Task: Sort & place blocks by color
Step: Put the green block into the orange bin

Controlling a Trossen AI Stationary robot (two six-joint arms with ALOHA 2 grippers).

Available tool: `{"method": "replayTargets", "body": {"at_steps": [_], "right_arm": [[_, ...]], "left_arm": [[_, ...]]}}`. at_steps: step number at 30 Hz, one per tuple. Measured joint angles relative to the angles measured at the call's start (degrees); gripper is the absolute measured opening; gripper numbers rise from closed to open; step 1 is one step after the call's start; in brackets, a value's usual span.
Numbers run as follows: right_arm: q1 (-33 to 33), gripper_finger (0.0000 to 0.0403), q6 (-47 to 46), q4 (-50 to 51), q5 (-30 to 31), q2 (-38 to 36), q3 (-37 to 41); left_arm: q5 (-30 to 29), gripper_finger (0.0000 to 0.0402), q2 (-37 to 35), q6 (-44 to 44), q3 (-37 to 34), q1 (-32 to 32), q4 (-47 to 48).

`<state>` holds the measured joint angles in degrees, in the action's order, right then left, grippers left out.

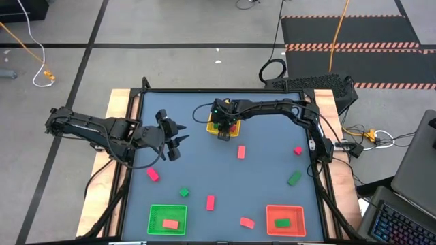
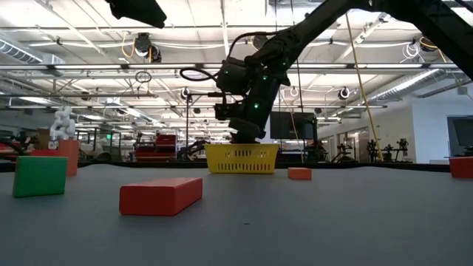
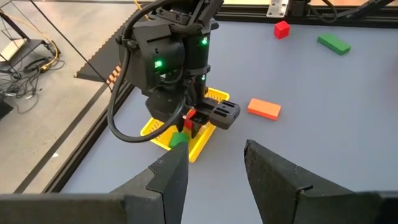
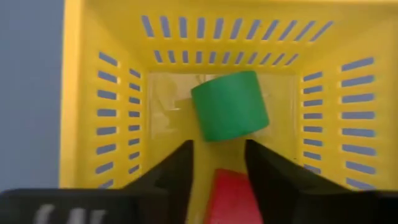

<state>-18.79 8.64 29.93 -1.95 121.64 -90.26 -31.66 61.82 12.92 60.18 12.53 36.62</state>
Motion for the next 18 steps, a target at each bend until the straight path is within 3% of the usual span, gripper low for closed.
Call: {"method": "replayTargets", "body": {"at_steps": [4,8,18], "right_arm": [[0.1,0.0217,-0.2,-0.4,0.2,-0.2,0.0],[0.7,0.0255,-0.2,-0.5,0.2,-0.5,-0.1],[2.4,0.0258,-0.4,-6.4,-0.9,-1.3,-0.1]], "left_arm": [[0.0,0.0159,0.0,0.7,0.0,0.7,0.0],[0.1,0.0159,0.0,1.3,0.0,0.7,0.0],[0.1,0.0159,0.0,2.7,0.0,0.7,0.0]]}}
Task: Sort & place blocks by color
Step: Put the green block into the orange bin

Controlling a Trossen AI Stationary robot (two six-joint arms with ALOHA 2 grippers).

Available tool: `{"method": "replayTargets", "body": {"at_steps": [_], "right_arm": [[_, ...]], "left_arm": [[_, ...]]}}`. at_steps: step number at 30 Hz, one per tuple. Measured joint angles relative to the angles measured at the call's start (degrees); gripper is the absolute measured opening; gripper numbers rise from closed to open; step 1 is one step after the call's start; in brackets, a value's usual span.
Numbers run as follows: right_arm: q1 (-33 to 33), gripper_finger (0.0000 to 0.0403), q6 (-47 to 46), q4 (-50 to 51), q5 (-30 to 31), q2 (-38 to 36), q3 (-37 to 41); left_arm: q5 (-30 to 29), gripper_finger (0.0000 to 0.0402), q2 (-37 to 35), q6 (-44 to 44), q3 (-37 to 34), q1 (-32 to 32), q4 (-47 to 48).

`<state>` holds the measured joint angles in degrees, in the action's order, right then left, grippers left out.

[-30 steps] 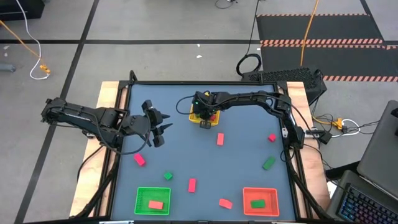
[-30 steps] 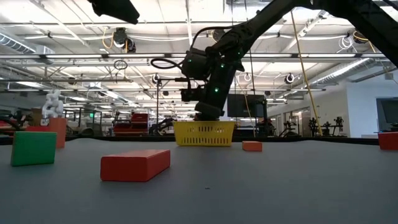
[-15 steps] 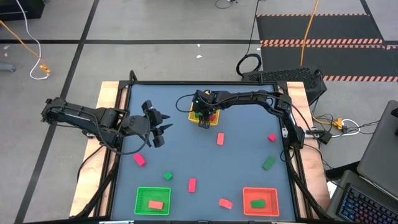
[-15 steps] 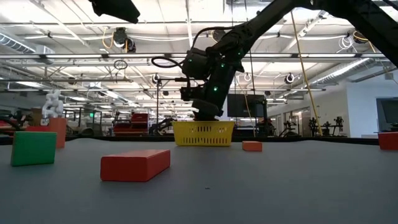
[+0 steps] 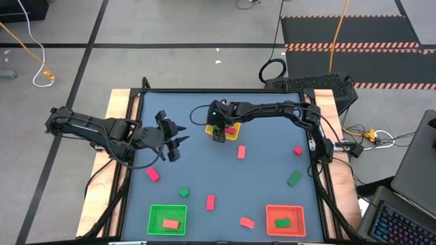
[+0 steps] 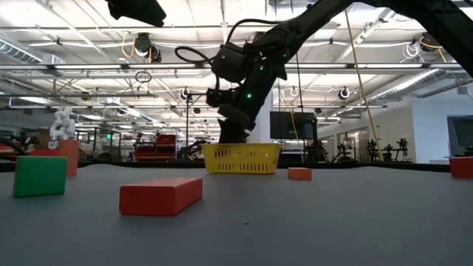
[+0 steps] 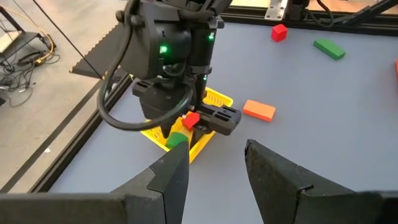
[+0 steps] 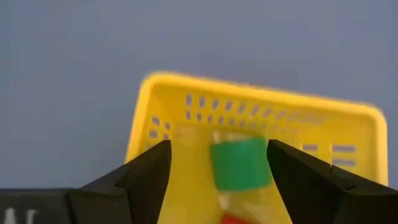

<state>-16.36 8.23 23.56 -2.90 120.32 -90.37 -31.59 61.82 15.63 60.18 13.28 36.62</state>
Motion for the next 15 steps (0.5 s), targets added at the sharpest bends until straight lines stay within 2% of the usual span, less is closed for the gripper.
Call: {"method": "replayTargets", "body": {"at_steps": [15], "right_arm": [[-0.9,0.0252,-0.1,-0.6,-0.5,2.1,1.7]], "left_arm": [[0.0,0.0159,0.0,0.6,0.0,0.3,0.2]]}}
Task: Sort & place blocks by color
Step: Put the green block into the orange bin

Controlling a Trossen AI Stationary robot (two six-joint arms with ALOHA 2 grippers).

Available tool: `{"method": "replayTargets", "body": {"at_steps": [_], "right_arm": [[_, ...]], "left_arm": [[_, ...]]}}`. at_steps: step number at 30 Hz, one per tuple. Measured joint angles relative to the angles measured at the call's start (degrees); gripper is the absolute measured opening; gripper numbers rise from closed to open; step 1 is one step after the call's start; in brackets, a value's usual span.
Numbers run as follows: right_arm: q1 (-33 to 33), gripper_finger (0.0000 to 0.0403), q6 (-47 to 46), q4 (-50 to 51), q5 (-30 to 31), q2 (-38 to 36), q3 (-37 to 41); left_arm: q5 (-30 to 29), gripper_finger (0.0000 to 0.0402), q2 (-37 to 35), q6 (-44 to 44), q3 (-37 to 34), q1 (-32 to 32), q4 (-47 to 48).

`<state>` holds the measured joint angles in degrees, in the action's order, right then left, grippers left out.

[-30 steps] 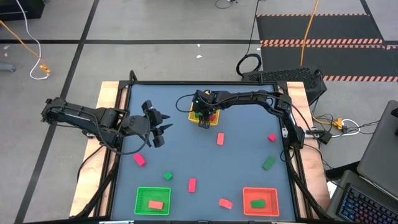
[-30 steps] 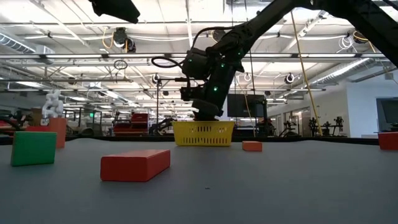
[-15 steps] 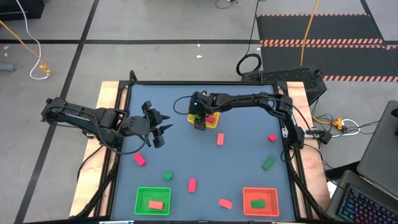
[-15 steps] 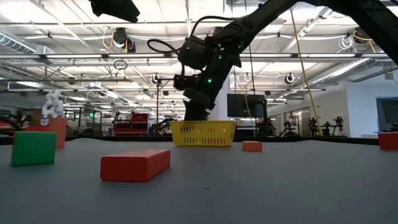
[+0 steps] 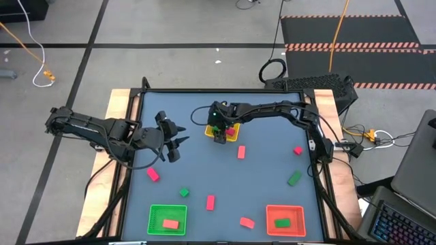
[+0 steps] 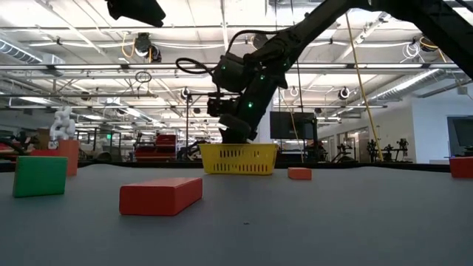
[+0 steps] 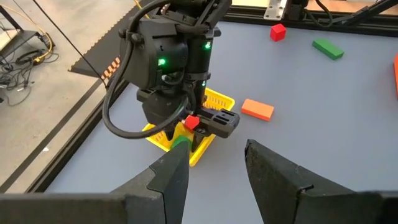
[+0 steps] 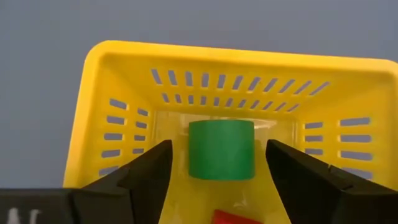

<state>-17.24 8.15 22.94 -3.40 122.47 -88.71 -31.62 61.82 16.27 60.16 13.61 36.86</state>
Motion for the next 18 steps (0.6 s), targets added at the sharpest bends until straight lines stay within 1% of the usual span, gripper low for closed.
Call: {"method": "replayTargets", "body": {"at_steps": [4,6,11,13,14,15,16,18], "right_arm": [[0.0,0.0232,0.2,-1.3,0.1,-0.1,1.4],[0.0,0.0211,0.1,-1.3,0.0,-0.1,1.8],[0.0,0.0139,0.7,-1.7,0.1,0.0,2.0],[0.0,0.0136,0.9,-1.7,0.2,-0.4,2.1],[0.0,0.0123,1.0,-1.7,0.5,-0.8,2.1],[0.0,0.0096,1.3,-1.6,0.5,-1.4,2.0],[0.0,0.0079,1.5,-1.2,0.5,-1.9,2.1],[-0.1,0.0056,2.8,-0.4,0.5,-2.8,2.1]], "left_arm": [[0.0,0.0159,0.0,0.0,0.0,0.0,0.0],[0.0,0.0159,0.0,0.0,0.0,0.0,0.0],[0.0,0.0159,0.0,0.0,0.0,0.0,0.0],[0.0,0.0159,0.0,0.0,0.0,0.0,0.0],[0.0,0.0159,0.0,0.0,0.0,0.0,0.0],[0.0,0.0159,0.0,0.0,0.0,0.0,0.0],[-0.1,0.0159,0.0,0.0,0.0,0.0,0.0],[-0.5,0.0159,0.0,0.4,0.0,0.0,0.0]]}}
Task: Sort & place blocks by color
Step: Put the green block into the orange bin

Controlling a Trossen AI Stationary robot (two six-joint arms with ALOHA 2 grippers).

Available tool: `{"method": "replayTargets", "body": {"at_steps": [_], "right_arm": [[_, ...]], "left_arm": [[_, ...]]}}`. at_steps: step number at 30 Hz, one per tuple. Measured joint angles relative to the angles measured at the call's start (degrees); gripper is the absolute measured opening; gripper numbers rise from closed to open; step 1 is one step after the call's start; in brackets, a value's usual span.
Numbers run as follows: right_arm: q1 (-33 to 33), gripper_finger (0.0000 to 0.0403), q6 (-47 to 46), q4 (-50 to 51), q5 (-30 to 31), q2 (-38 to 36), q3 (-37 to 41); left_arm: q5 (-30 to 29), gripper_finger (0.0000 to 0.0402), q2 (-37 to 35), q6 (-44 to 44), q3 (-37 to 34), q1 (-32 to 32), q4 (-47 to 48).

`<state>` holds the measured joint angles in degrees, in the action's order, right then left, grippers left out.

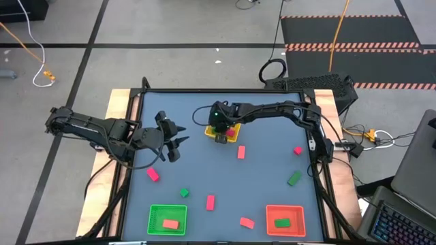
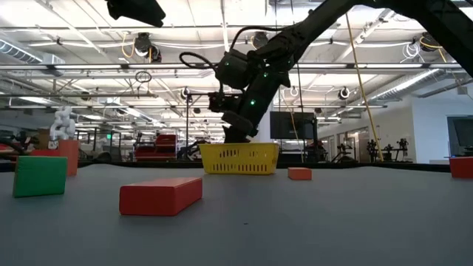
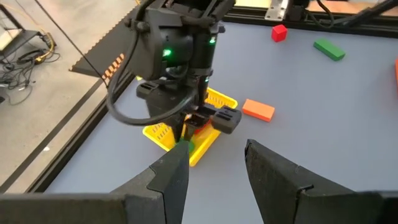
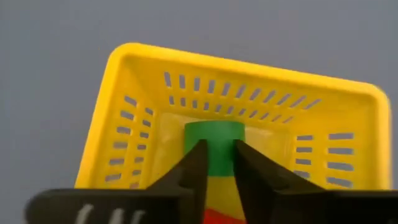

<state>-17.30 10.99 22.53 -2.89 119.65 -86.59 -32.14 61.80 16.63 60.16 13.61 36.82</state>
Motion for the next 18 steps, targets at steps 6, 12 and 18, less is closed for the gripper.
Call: {"method": "replayTargets", "body": {"at_steps": [6,12,18], "right_arm": [[-0.8,0.0002,2.3,6.2,-0.1,-4.7,0.1],[-1.1,0.0001,1.4,10.6,-0.2,-8.7,0.1],[-1.1,0.0017,-1.9,6.5,-3.5,-9.2,0.0]], "left_arm": [[-1.6,0.0159,0.0,0.7,0.0,0.0,-0.1],[-1.8,0.0159,0.0,0.7,0.0,0.0,-0.3],[-1.8,0.0159,0.0,1.5,0.0,0.0,-0.5]]}}
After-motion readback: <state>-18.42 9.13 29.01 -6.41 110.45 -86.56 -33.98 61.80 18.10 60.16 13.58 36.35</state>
